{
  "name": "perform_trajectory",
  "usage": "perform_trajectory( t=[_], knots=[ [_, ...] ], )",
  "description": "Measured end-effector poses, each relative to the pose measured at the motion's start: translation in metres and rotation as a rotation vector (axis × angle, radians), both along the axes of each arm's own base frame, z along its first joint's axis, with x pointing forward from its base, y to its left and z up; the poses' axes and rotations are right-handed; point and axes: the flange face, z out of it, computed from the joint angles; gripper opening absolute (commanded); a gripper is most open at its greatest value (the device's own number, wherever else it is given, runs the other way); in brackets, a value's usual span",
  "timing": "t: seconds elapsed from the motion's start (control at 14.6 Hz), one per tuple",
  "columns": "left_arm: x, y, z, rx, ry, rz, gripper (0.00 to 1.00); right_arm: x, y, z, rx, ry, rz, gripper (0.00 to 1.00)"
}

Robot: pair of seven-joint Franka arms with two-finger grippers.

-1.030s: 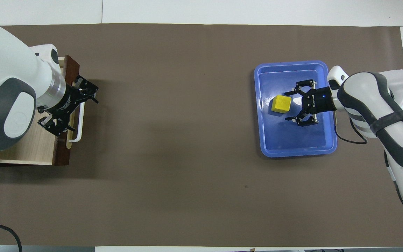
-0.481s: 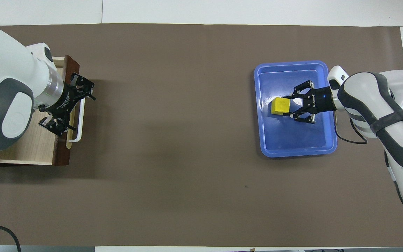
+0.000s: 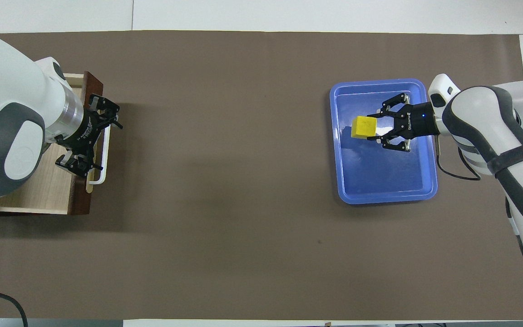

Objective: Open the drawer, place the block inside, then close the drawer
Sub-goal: 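Carry the yellow block toward the left gripper with the right gripper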

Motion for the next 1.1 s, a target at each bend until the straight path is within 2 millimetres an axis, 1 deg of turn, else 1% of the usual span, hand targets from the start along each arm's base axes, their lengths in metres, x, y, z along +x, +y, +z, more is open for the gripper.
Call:
perform_trajectory(
  t=[0.14,0.27,0.34,0.41,0.55,0.62,0.69,0.76,0.89,1.1],
  knots=[
    [0.0,-0.002,0.001,0.001,-0.006,0.046,1.0,-0.001,0.029,0.035,0.004,-0.018,0.015,0.0],
    [0.0,-0.004,0.001,0.004,-0.007,0.104,1.0,-0.009,0.068,0.07,0.002,-0.013,0.024,0.0],
    [0.0,-0.005,0.001,0.006,-0.01,0.136,1.0,-0.015,0.088,0.085,0.008,0.004,0.028,0.0],
    [0.001,-0.007,0.002,0.005,-0.019,0.175,1.0,-0.02,0.108,0.096,0.013,0.023,0.034,0.0],
    [0.004,-0.01,0.005,-0.001,-0.054,0.312,1.0,-0.028,0.146,0.113,0.02,0.056,0.038,0.0],
    [0.006,-0.013,0.007,-0.006,-0.073,0.386,1.0,-0.033,0.172,0.121,0.02,0.075,0.042,0.0],
    [0.004,-0.022,0.008,-0.009,-0.077,0.407,1.0,-0.038,0.194,0.127,0.021,0.092,0.043,0.0],
    [-0.001,-0.038,0.007,-0.009,-0.076,0.407,1.0,-0.045,0.22,0.134,0.021,0.104,0.042,0.0],
    [-0.011,-0.066,0.005,-0.008,-0.071,0.397,1.0,-0.054,0.259,0.144,0.019,0.087,0.025,0.0],
    [-0.03,-0.116,-0.005,-0.003,-0.05,0.377,1.0,-0.07,0.307,0.149,0.015,0.062,0.001,0.0]
  ],
)
